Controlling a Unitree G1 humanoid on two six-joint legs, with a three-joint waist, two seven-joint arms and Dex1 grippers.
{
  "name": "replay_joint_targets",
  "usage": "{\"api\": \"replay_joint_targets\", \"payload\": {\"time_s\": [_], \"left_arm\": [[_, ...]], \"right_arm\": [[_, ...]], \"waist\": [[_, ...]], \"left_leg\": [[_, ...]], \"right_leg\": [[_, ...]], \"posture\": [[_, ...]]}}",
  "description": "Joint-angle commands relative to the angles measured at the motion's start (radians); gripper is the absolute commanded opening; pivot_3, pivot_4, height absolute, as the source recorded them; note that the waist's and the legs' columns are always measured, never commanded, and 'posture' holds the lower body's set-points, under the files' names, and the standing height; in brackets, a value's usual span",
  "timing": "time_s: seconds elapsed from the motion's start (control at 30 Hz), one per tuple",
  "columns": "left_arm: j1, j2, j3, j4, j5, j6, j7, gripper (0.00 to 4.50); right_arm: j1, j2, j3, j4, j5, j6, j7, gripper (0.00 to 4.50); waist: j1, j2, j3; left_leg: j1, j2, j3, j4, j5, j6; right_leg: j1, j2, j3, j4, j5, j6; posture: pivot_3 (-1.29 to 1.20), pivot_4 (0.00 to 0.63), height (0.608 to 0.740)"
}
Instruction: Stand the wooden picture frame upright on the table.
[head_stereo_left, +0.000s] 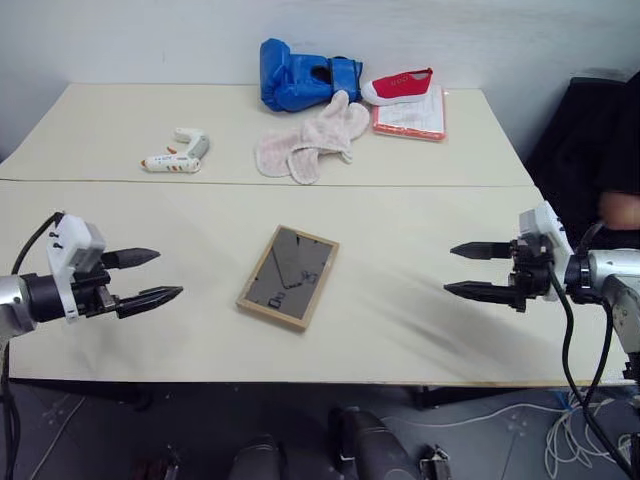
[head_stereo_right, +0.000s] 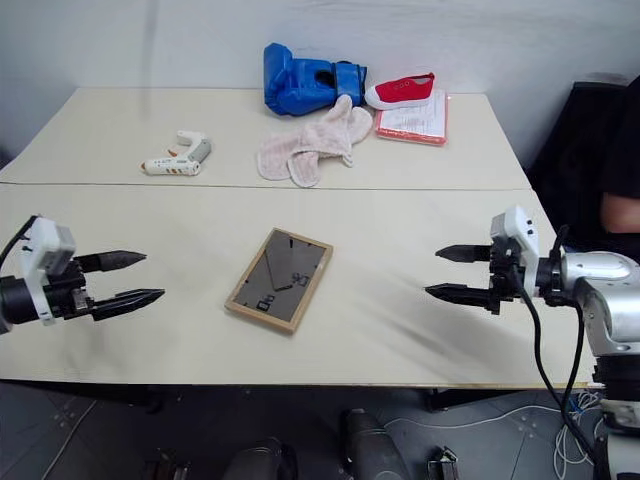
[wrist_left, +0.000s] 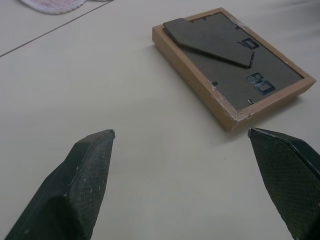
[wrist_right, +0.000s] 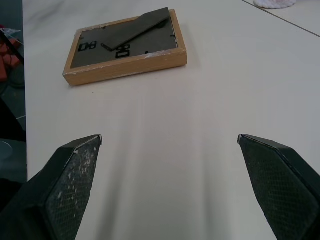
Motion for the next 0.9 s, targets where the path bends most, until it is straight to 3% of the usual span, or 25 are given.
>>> {"api": "replay_joint_targets", "payload": {"time_s": [0.03,0.23,0.4,0.5,0.73,0.9], "left_arm": [[-0.029,0.016,0.016,0.007,-0.007,-0.003,-0.007,4.5],[-0.053,0.009,-0.057,0.017,0.054,-0.007,0.023,4.5],[-0.166,-0.028,-0.202,0.1,0.165,-0.095,0.042,4.5],[-0.26,-0.062,-0.309,0.187,0.26,-0.183,0.047,3.89],[-0.421,-0.177,-0.473,0.309,0.359,-0.255,0.005,1.84],[-0.434,-0.224,-0.529,0.296,0.378,-0.255,-0.03,0.36]], "right_arm": [[-0.015,-0.002,-0.035,-0.034,0.025,0.013,-0.017,4.48],[-0.004,0.036,-0.017,-0.087,-0.005,-0.009,-0.098,4.48],[-0.048,0.085,0.049,-0.093,-0.093,-0.078,-0.166,4.48],[-0.082,0.113,0.118,-0.077,-0.143,-0.118,-0.155,3.85],[-0.206,0.238,0.267,0.023,-0.268,-0.201,-0.181,1.54],[-0.254,0.307,0.338,0.095,-0.332,-0.268,-0.166,0.0]], "waist": [[0.0,0.0,0.0],[-0.001,0.002,0.001],[0.0,0.002,0.001],[0.001,0.002,0.001],[0.0,0.002,0.001],[-0.003,0.002,0.001]], "left_leg": [[0.0,0.0,0.0,0.0,0.0,0.0],[-0.002,0.0,0.0,0.0,0.0,0.0],[-0.002,0.0,-0.001,0.002,0.0,0.0],[-0.002,-0.001,0.0,0.002,0.0,0.0],[-0.008,-0.001,0.001,0.005,0.001,-0.002],[-0.017,-0.001,0.002,0.008,0.005,-0.008]], "right_leg": [[0.0,0.0,0.0,0.0,0.0,0.0],[-0.001,0.0,0.0,0.0,0.0,0.0],[-0.001,0.0,0.0,0.001,0.0,0.001],[-0.001,0.0,0.0,0.002,0.001,0.001],[-0.007,0.0,0.0,0.003,0.001,0.001],[-0.018,-0.001,0.001,0.013,0.001,0.001]], "posture": [[0.0,0.15,0.74],[0.0,0.15,0.74],[0.0,0.15,0.74],[0.0,0.15,0.74],[0.0,0.15,0.74],[0.0,0.15,0.74]]}}
